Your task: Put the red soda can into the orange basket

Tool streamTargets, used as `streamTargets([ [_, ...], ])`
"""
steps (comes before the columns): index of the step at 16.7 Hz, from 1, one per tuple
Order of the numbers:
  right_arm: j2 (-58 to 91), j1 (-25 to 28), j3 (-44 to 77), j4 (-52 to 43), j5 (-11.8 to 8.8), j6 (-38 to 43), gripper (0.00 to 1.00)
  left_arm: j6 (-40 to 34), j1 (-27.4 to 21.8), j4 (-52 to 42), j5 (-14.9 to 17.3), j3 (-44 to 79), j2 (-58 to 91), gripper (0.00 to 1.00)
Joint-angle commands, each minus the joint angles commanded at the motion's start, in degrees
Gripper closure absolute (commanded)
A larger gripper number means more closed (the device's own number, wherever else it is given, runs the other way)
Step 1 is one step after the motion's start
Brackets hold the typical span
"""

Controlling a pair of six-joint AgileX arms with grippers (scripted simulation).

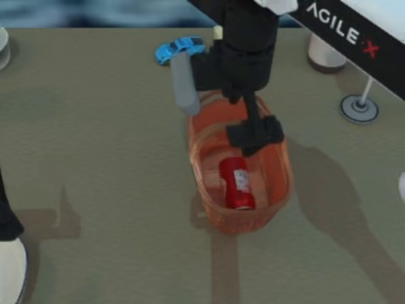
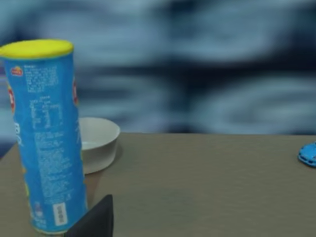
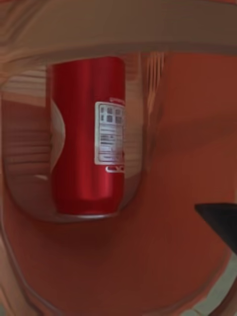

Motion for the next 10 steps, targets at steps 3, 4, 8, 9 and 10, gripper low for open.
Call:
streamTargets([
  [3,0.0,0.0,0.0,0.0,0.0,0.0,0.0,0.0,0.0,0.0,0.0,0.0,0.0,0.0],
  [4,0.0,0.0,0.0,0.0,0.0,0.0,0.0,0.0,0.0,0.0,0.0,0.0,0.0,0.0],
  [8,-0.5,-0.1,-2.2,1.7,0.0,-0.1,0.0,0.0,0.0,0.0,0.0,0.0,0.0,0.0],
  [9,-0.9,0.0,-3.6,2.7,0.0,-0.1,0.0,0.0,0.0,0.0,0.0,0.0,0.0,0.0],
  [10,-1.3,0.0,-5.1,3.8,0.0,0.0,0.0,0.0,0.0,0.0,0.0,0.0,0.0,0.0],
])
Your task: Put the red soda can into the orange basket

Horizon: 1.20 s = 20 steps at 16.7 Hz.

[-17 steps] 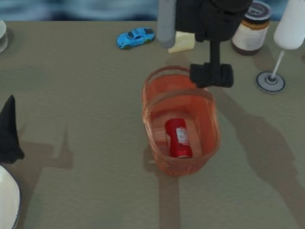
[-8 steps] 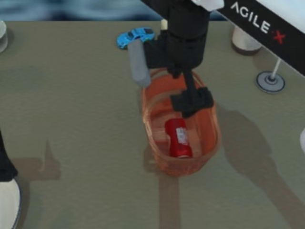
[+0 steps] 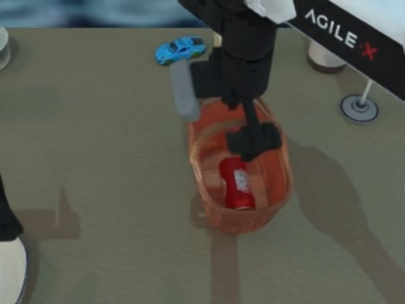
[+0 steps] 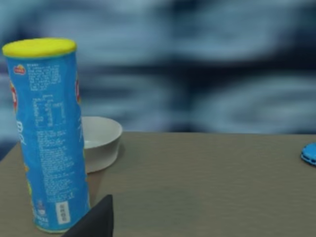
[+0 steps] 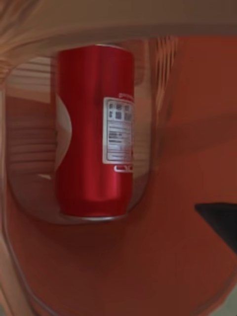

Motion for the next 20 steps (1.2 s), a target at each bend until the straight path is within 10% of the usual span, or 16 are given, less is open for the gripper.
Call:
streamTargets([
  [6,-0.8,0.0,-3.2,2.4,0.0,0.1,0.0,0.0,0.0,0.0,0.0,0.0,0.0,0.0],
  [20,-0.8,0.0,-3.2,2.4,0.0,0.1,1.0,0.0,0.0,0.0,0.0,0.0,0.0,0.0],
])
